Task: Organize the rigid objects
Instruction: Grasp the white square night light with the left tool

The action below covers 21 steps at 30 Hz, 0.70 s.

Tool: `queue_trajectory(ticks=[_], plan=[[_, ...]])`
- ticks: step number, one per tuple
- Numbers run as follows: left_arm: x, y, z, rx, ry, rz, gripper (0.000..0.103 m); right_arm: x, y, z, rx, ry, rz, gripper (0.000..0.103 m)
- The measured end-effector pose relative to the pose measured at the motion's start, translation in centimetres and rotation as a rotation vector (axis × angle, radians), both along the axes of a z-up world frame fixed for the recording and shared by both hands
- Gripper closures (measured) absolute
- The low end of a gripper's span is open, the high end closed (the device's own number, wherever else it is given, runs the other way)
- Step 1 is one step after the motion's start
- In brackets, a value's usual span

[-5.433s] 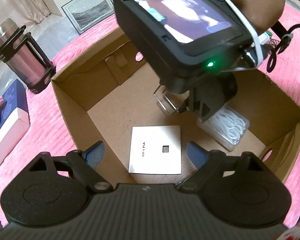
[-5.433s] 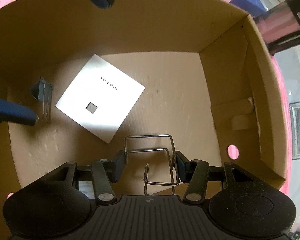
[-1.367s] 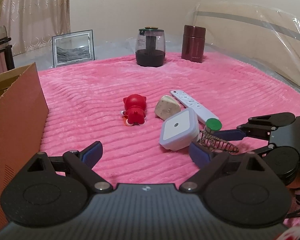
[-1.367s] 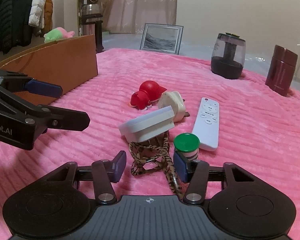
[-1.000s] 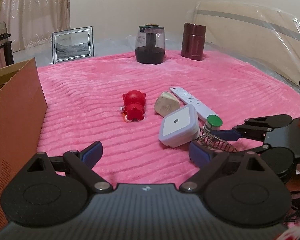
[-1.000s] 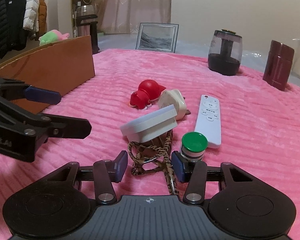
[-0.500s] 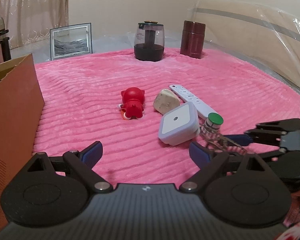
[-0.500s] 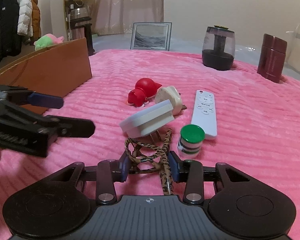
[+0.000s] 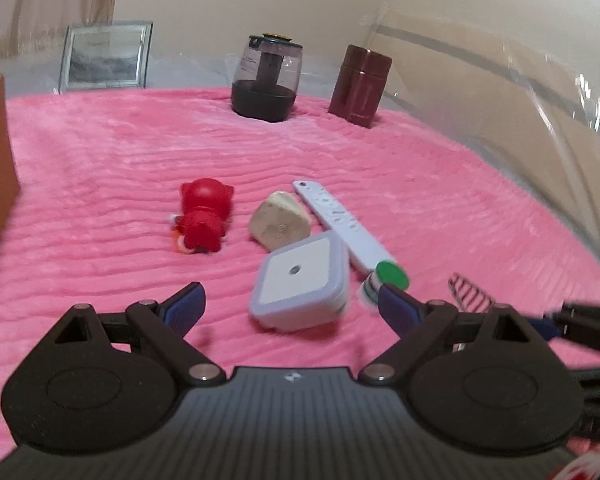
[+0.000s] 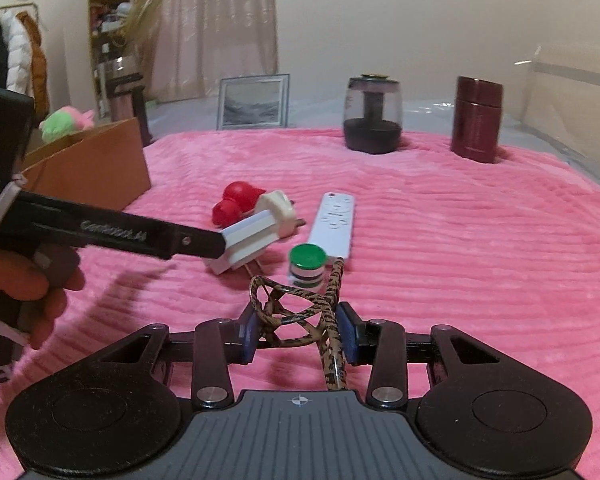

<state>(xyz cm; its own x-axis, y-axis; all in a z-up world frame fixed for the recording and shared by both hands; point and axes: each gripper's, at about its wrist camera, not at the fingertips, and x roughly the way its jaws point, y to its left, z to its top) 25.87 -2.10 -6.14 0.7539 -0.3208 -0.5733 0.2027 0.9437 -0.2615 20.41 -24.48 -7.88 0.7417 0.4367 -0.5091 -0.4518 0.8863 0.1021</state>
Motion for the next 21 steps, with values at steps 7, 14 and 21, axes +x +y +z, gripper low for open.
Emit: queue_trajectory(ticks=[7,14,21], plan=[[2.7,0.2,-1.1,-0.099,0.051,0.002,0.017,0.0,-0.5,-0.1,0.004,0.009,-0.022,0.066],[4.2,1.2,-2.5,-0.206,0.11,0.012,0.027,0.2,-0.5,-0.1,0.001,0.005,-0.028,0.066],[4.5,1.3,-2.8,-0.228,0.129,0.015,0.039,0.5,-0.5,-0.1,0.009,0.008,-0.037,0.066]])
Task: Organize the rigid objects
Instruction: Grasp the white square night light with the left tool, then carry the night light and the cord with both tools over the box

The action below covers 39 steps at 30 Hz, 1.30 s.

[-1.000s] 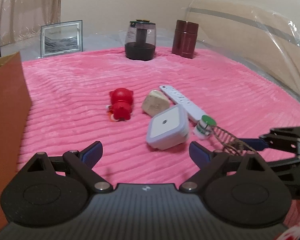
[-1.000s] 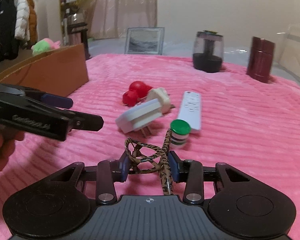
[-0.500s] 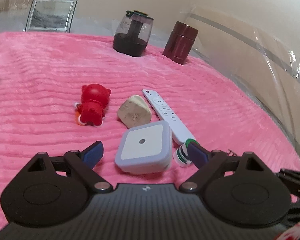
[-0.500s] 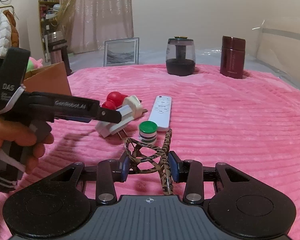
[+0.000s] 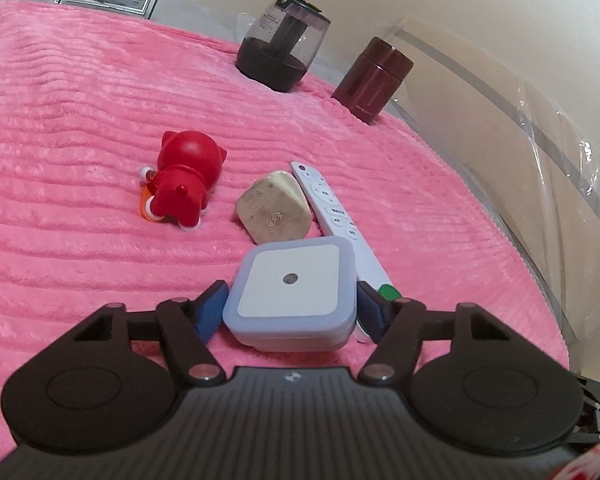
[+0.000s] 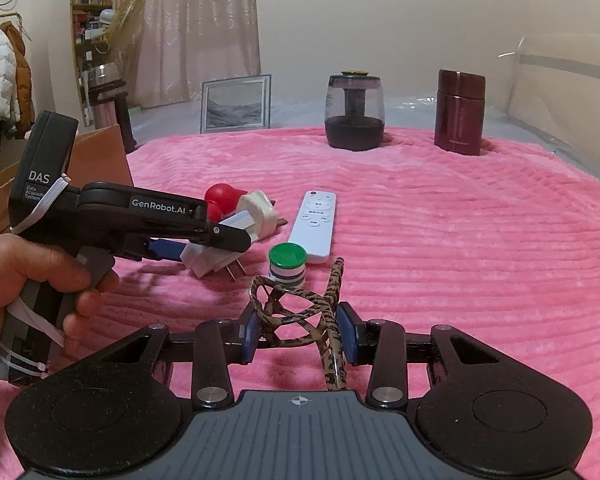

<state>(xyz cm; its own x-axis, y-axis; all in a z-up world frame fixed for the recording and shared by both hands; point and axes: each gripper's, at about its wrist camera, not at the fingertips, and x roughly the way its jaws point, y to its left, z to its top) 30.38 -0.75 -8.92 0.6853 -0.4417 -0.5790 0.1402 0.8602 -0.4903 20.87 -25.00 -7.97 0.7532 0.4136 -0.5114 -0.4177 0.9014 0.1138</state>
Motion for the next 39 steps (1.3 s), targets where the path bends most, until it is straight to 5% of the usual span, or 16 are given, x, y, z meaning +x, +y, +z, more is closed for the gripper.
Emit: queue_trajectory(ticks=[11,23,39], plan=[[-2.6,-1.2,1.9,0.119,-0.038,-0.013,0.04,-0.5,-0.4,0.5,0.001,0.004,-0.024,0.066],[-10.1,-1.2,8.4,0.225,-0.132,-0.074,0.04,-3.7,0.6,4.3,0.013,-0.04,0.013,0.066],[-18.0,10.0,20.5,0.325,-0.245,-0.032,0.04,-5.3,9.3,12.7,0.115,-0.07,0.267,0.066]])
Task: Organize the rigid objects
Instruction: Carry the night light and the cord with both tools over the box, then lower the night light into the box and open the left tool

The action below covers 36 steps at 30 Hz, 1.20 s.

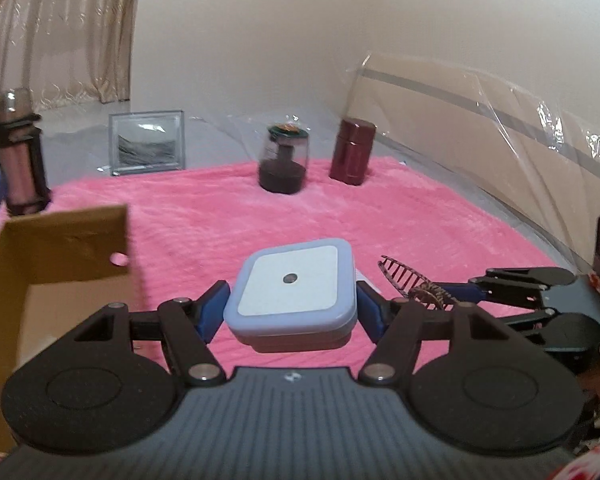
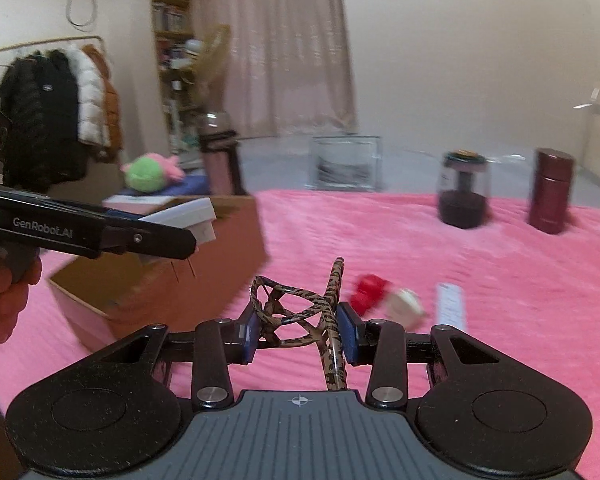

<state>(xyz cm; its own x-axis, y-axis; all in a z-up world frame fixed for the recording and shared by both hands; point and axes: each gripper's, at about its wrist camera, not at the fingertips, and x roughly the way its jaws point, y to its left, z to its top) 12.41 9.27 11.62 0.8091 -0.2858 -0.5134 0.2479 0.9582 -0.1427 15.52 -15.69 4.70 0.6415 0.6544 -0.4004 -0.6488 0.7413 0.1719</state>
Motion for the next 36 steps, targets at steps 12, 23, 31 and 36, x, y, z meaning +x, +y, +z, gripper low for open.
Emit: queue_trajectory(ticks=[12,23,31,36], plan=[[0.5,12.2,2.7,0.234,0.059,0.091,0.04,2.9,12.5,4.8,-0.09,-0.072,0.216,0.066],[7.0,18.2,-0.1,0.405,0.153,0.056,0.04,9.7,24.8,3.6,-0.311,-0.099,0.385,0.066],[12.2,19.6,-4.4,0.483,0.236,-0.006,0.04,14.3,31.5,-0.2,-0.557,-0.124,0.49,0.066],[14.8,20.1,-6.7,0.518,0.27,-0.031,0.04,16.4,33.6,-2.4,-0.676,-0.135,0.539,0.066]])
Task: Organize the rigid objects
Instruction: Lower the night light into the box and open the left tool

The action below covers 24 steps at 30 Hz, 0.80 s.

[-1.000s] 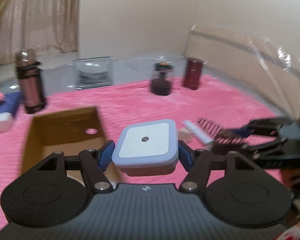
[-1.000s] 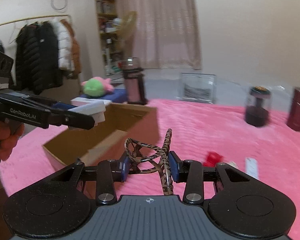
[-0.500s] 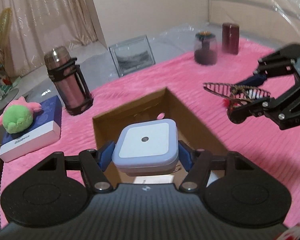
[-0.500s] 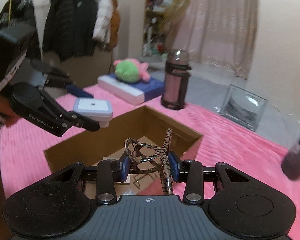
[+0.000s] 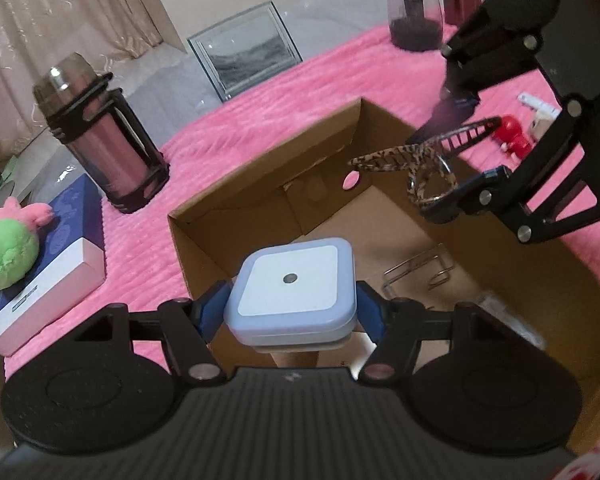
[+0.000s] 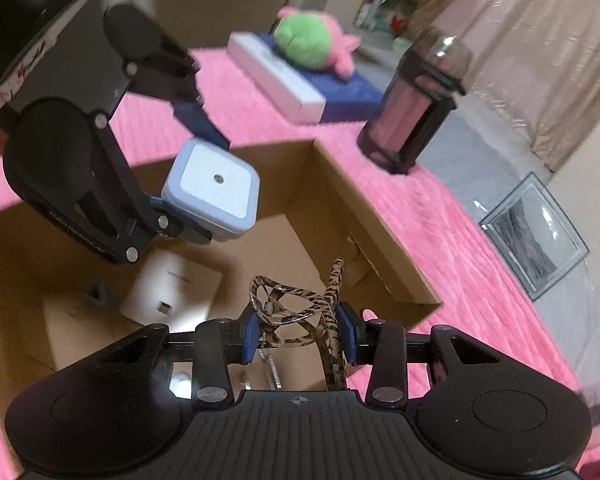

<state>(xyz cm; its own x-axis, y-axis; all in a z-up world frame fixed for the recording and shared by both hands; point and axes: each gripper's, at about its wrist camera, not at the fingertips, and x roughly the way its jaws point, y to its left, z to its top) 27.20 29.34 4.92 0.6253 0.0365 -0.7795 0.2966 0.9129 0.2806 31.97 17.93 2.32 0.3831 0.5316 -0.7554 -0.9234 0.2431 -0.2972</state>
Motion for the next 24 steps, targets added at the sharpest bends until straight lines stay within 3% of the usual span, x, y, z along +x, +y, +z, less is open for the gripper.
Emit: queue_trajectory(ticks=[8,24], plan=[[3.2,0.3,-2.4,0.034,0.062,-0.023,0.04,2.8,2.7,-3.0,-0.132,0.005,0.029,0.066],[6.8,0.7,-5.5,0.037,0.166,0.015,0.04,4.7,4.7,-5.9,-0.225,0.046,0.042,0.066]])
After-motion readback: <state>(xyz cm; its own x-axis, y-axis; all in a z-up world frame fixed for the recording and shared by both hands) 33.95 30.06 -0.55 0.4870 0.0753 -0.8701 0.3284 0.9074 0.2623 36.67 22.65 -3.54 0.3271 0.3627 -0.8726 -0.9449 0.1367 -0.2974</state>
